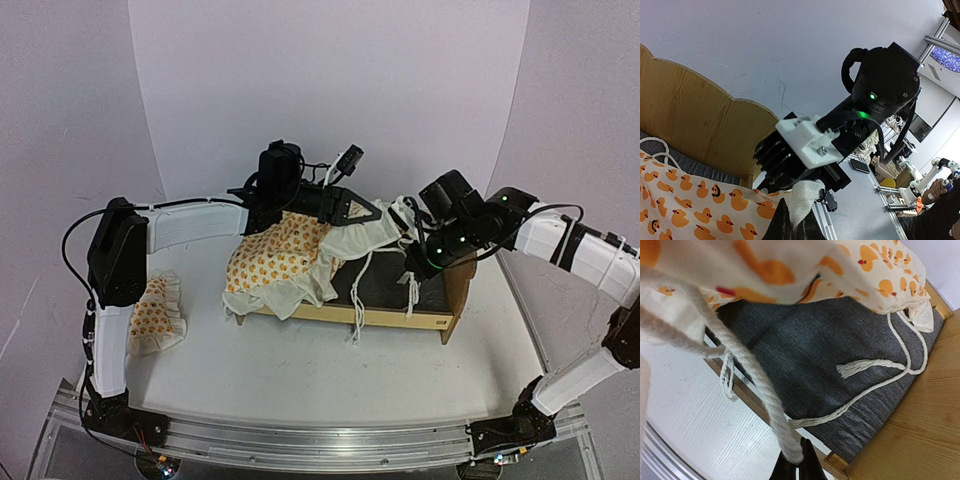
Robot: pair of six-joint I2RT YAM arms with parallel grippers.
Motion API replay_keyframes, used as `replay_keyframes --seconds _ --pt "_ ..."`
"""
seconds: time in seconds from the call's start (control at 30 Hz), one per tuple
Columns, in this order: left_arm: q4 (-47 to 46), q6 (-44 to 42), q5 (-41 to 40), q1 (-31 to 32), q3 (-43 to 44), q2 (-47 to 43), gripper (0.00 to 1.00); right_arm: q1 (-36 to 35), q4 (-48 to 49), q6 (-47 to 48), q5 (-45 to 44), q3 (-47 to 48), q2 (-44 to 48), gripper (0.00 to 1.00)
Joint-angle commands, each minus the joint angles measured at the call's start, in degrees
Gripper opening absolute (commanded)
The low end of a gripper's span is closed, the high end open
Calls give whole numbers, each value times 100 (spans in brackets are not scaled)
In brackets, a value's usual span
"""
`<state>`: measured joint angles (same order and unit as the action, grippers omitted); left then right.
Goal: Set up the pet bed
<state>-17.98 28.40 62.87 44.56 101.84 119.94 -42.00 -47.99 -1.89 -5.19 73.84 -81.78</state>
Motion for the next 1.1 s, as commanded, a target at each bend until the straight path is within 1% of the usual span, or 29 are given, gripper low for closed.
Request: replay_keyframes --seconds 0.0,0.23,0.37,0.57,0.77,0.97,1.07 --pt "-347 5 81 -8 146 -415 0 258 188 113 -11 234 217 0" --pt "-363 16 64 -17 114 -435 0 484 226 -32 451 232 54 0" --pt "-373 12 70 -17 149 -417 0 495 375 -76 789 -24 -62 0" --pt "-381 16 85 -17 133 -421 0 507 569 -395 1171 -401 -284 0" --pt "-398 48 76 -17 121 -384 0 508 703 -547 1380 -746 -387 0" --pt "-417 87 26 -4 54 -326 0 517 819 -690 1436 -1011 -490 0" --pt "-439 105 0 31 -2 -263 0 524 1434 -666 947 -1340 -436 0"
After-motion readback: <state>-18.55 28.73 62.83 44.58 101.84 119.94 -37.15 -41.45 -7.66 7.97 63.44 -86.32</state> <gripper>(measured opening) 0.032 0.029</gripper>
